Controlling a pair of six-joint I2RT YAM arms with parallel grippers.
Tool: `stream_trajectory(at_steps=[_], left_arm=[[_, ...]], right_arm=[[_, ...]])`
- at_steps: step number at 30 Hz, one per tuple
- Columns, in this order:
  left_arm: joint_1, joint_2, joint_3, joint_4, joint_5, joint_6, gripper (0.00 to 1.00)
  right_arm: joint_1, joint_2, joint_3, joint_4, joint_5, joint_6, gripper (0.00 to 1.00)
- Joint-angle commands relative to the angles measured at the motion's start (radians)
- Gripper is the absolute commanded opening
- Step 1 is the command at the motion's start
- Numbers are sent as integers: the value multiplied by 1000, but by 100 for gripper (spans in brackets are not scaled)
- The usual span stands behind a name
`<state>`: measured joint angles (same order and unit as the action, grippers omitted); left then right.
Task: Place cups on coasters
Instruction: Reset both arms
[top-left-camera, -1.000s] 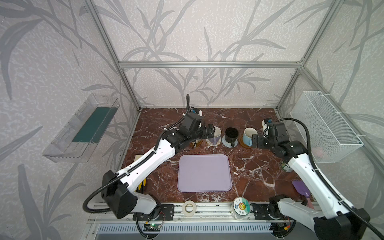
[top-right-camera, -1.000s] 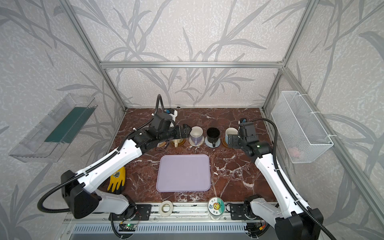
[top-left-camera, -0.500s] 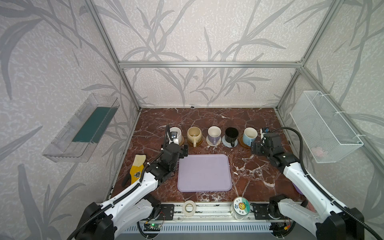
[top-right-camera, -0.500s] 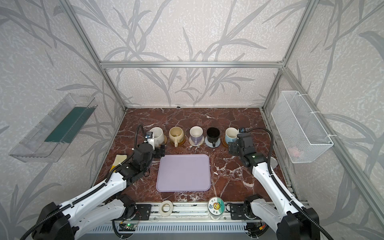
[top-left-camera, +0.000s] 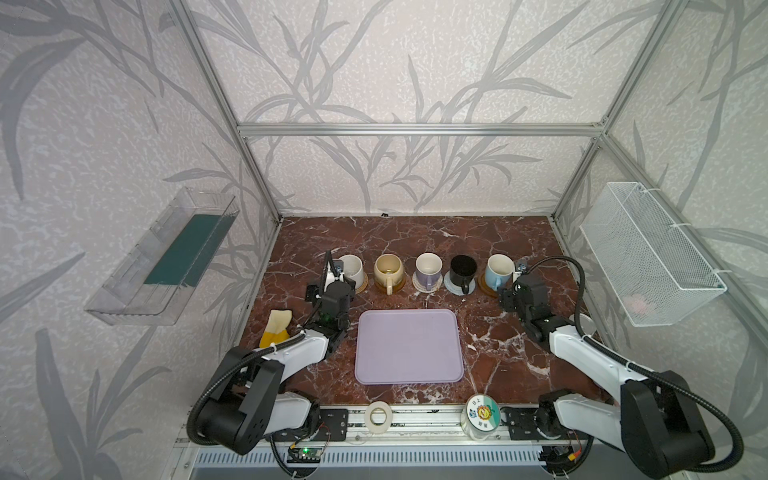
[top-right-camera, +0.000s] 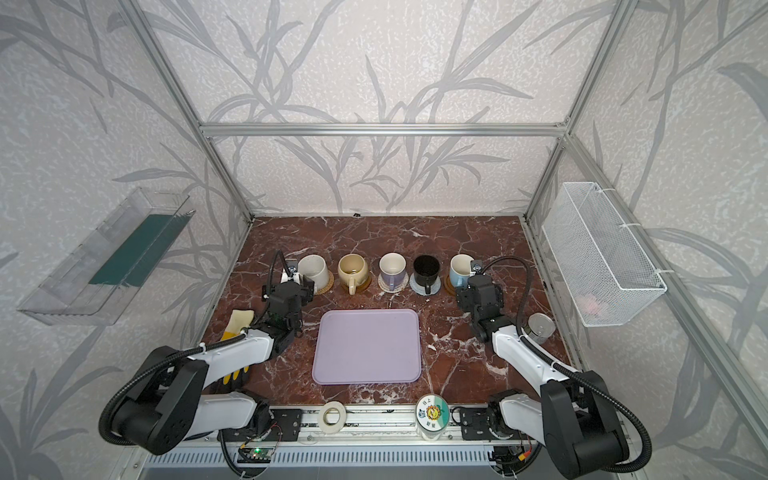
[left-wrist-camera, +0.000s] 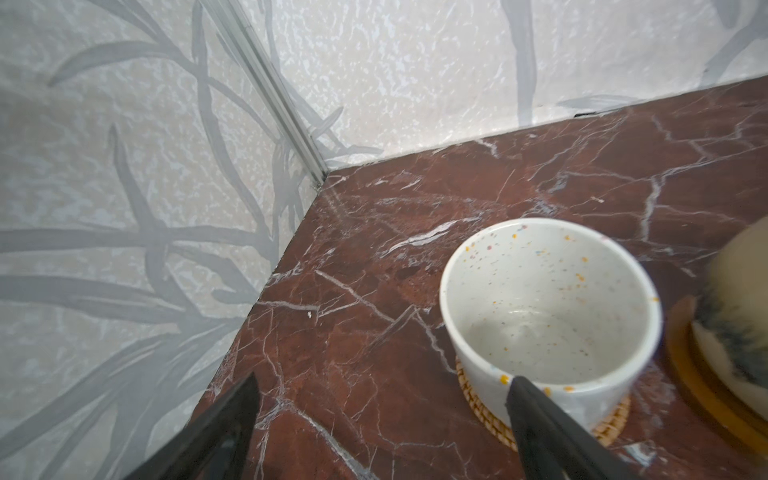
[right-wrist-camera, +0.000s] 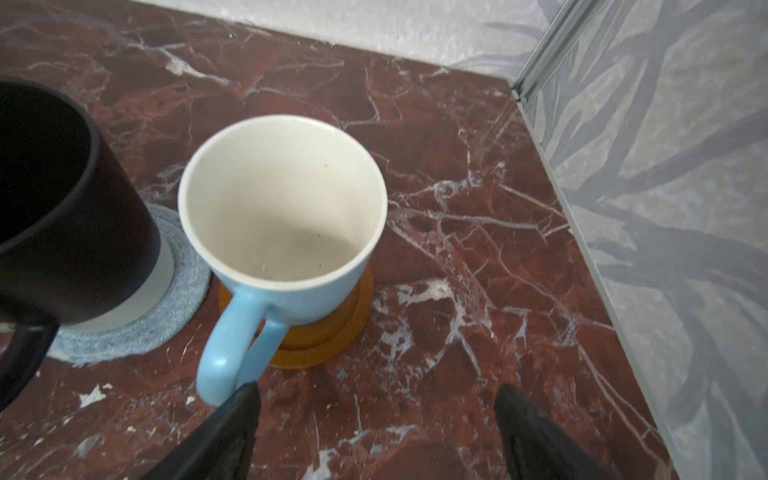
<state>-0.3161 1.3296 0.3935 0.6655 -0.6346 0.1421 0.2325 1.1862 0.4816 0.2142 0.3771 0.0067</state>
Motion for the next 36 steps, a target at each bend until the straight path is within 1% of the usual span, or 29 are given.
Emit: stream_trajectory(at_steps=[1,3,8,10,12,14,15,16,18,19,20,21,23,24,25,27,29,30,31,32,33,36], left_arm=[[40,26,-27,164,10,42,96],[59,44,-33,187,32,39,96],[109,78,-39,181,110,12,96],[126,110,-48,246,124,27,96],[143,105,-25,178,146,0,97],[162,111,-10,169,176,-31,97],[171,114,-20,198,185,-63,97],[189,122,-40,260,220,-87,97],[207,147,-44,276,225,-108,97],[216,168,-41,286,246,-118,97],[222,197,-47,330,269,-105,96],[224,204,-50,352,262,-103,97],[229,181,-41,290,272,-125,97],[231,188,-38,296,278,-124,96],[236,199,-36,313,285,-119,96],[254,197,-27,278,312,-143,97],[277,227,-30,292,331,-172,97],[281,255,-34,348,324,-163,99],[281,253,-32,339,328,-164,99],[285,228,-17,265,342,-178,99],[288,222,-9,241,348,-180,99],[301,251,-22,316,371,-174,99]], right_arm=[[-11,18,-42,207,12,-50,89],[-18,45,-46,244,5,-47,89],[-23,101,-65,340,-28,-59,89],[-30,133,-79,395,-35,-57,89],[-37,168,-89,449,-47,-54,89],[-38,187,-78,464,-56,-60,89],[-41,194,-77,472,-67,-63,89],[-42,207,-80,499,-73,-73,89],[-45,237,-87,559,-71,-77,89],[-48,249,-92,579,-69,-74,89],[-50,262,-94,595,-68,-70,89],[-51,275,-98,615,-65,-67,89],[-52,303,-101,644,-59,-62,89],[-55,316,-99,656,-58,-61,90],[-56,327,-86,650,-59,-62,90],[-67,332,-54,589,-80,-58,91],[-81,323,-45,553,-108,-44,95],[-84,325,-46,558,-110,-42,97],[-84,326,-47,563,-110,-42,98],[-85,324,-46,559,-112,-43,100],[-85,325,-46,557,-113,-43,99],[-89,337,-69,602,-149,-51,99]])
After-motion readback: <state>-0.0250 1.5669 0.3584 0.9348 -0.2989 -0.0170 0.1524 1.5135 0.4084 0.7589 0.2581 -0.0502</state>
